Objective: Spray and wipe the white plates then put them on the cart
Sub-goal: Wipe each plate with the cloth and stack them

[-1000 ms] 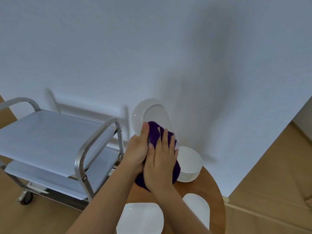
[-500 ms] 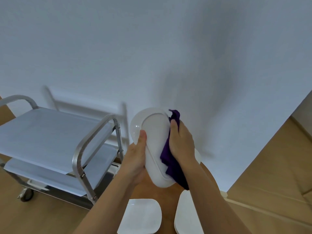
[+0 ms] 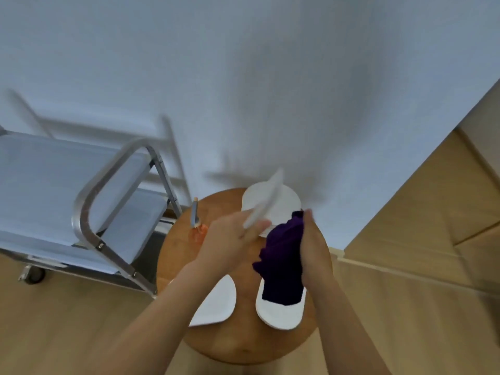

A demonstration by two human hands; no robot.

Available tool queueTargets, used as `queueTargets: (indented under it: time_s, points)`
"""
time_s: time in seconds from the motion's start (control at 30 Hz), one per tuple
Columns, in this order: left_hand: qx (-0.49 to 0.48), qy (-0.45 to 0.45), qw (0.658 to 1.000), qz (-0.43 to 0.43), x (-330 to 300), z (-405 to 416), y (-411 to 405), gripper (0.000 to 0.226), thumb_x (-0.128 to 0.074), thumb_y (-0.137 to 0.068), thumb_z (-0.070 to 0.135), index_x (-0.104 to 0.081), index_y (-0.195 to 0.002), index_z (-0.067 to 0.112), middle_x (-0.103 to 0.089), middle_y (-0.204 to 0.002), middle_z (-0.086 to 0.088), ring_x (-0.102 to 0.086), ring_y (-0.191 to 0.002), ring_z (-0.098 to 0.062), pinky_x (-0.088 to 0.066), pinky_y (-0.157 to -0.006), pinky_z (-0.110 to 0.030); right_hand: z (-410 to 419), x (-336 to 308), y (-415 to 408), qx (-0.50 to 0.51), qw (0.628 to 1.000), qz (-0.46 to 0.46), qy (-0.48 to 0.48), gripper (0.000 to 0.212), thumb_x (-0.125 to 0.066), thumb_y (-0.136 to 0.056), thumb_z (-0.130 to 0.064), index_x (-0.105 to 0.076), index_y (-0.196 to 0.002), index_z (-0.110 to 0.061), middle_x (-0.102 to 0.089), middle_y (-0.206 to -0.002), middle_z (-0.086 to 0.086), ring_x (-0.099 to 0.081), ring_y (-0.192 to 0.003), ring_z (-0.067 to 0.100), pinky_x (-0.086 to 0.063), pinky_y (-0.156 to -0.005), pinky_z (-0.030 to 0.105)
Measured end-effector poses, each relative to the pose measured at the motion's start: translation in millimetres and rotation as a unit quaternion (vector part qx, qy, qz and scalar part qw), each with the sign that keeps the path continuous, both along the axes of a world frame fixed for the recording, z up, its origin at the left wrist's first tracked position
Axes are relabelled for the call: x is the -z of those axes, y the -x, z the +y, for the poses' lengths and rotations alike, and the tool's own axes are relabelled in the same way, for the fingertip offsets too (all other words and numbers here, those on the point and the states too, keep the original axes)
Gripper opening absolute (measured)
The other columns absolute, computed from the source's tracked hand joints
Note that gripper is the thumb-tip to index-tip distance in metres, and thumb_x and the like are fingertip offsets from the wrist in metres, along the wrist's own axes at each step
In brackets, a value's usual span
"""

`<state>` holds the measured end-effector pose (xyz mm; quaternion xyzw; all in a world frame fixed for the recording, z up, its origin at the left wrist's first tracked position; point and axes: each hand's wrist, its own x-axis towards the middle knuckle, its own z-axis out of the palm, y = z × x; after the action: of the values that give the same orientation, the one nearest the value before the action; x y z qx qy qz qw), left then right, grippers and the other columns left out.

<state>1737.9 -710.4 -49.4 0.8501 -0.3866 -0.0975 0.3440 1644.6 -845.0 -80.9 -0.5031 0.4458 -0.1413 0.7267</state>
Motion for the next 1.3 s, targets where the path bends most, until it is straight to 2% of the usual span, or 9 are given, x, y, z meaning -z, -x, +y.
queueTargets:
  time_s: [0.07,0.23,0.33,0.4,0.5,0.63,0.8,1.0,1.3]
  points:
    - [0.132,-0.157,0.971,-0.121,26,-6,6,0.051,-0.045,-0.095,0.047,-0.038,-0.144,0.034,-0.043,-0.148,0.008,-0.046,-0.13,-0.015,-0.041,-0.099,-0.025,-20,8,10,0.002,0.993,-0.054,-0.1,0.083,-0.058,-0.055,-0.085,-0.066,-0.112,-0.026,-0.07,-0.108,0.007,-0.065,-0.102,0.028,-0.05,-0.091,0.045]
    - [0.209,-0.176,0.956,-0.107,76,-20,17,0.055,-0.047,-0.095,0.046,-0.03,-0.146,0.035,-0.031,-0.153,0.011,-0.028,-0.143,-0.017,-0.02,-0.113,-0.035,-43,44,39,-0.04,0.991,0.019,-0.128,0.034,-0.072,-0.072,-0.033,-0.067,-0.101,-0.015,-0.074,-0.086,0.009,-0.072,-0.073,0.025,-0.058,-0.059,0.036]
    - [0.192,-0.28,0.933,-0.115,107,-28,18,0.061,-0.04,-0.095,0.053,-0.006,-0.145,0.046,-0.009,-0.159,0.015,-0.002,-0.148,-0.016,0.002,-0.116,-0.046,-43,74,53,-0.004,0.988,0.031,-0.152,0.027,-0.065,-0.075,-0.018,-0.065,-0.101,-0.014,-0.07,-0.101,0.018,-0.066,-0.092,0.037,-0.056,-0.078,0.053]
    - [0.115,-0.302,0.939,-0.116,122,-30,21,0.068,-0.044,-0.095,0.049,-0.001,-0.148,0.041,-0.002,-0.161,0.006,0.004,-0.148,-0.02,0.0,-0.116,-0.047,-37,89,58,0.029,0.987,0.026,-0.154,0.024,-0.064,-0.077,-0.016,-0.064,-0.101,-0.02,-0.069,-0.104,0.013,-0.065,-0.096,0.035,-0.057,-0.076,0.048]
    - [-0.105,-0.122,0.984,0.079,140,-35,36,0.056,-0.044,-0.097,0.012,-0.028,-0.149,0.018,-0.027,-0.155,-0.007,-0.023,-0.142,-0.026,-0.019,-0.114,-0.035,-27,111,63,0.074,0.989,0.036,-0.121,0.028,-0.064,-0.079,-0.016,-0.062,-0.103,-0.03,-0.07,-0.1,-0.001,-0.065,-0.092,0.022,-0.055,-0.061,0.032]
    - [-0.257,-0.021,0.859,0.442,158,-47,62,0.017,-0.047,-0.099,0.029,-0.059,-0.1,0.017,-0.066,-0.112,-0.003,-0.064,-0.089,-0.014,-0.054,-0.064,-0.02,-12,140,75,0.104,0.986,0.053,-0.122,0.035,-0.063,-0.083,-0.017,-0.056,-0.11,-0.038,-0.068,-0.099,-0.008,-0.064,-0.093,0.018,-0.054,-0.058,0.028]
    - [-0.276,-0.012,0.794,0.542,194,-49,71,0.011,-0.058,-0.093,0.01,-0.058,-0.086,0.019,-0.062,-0.096,0.002,-0.061,-0.09,-0.017,-0.052,-0.05,-0.015,-5,168,93,0.035,0.99,0.103,-0.093,0.039,-0.065,-0.087,-0.022,-0.049,-0.119,-0.037,-0.065,-0.107,-0.008,-0.063,-0.096,0.016,-0.055,-0.069,0.029]
    - [-0.237,-0.159,0.876,0.389,240,-42,55,0.01,-0.06,-0.092,0.016,-0.065,-0.099,0.011,-0.06,-0.091,0.001,-0.059,-0.089,-0.02,-0.053,-0.078,-0.031,-30,190,114,0.118,0.973,0.188,-0.061,0.038,-0.066,-0.085,-0.037,-0.051,-0.118,-0.029,-0.066,-0.1,0.001,-0.066,-0.088,0.021,-0.053,-0.071,0.034]
    - [-0.155,-0.24,0.921,0.265,278,-56,46,0.015,-0.058,-0.09,0.012,-0.069,-0.096,0.004,-0.066,-0.087,-0.01,-0.057,-0.075,-0.02,-0.043,-0.064,-0.026,-58,205,100,0.125,0.973,0.19,-0.037,0.015,-0.061,-0.087,-0.04,-0.056,-0.098,-0.032,-0.068,-0.099,0.0,-0.066,-0.089,0.02,-0.053,-0.078,0.037]
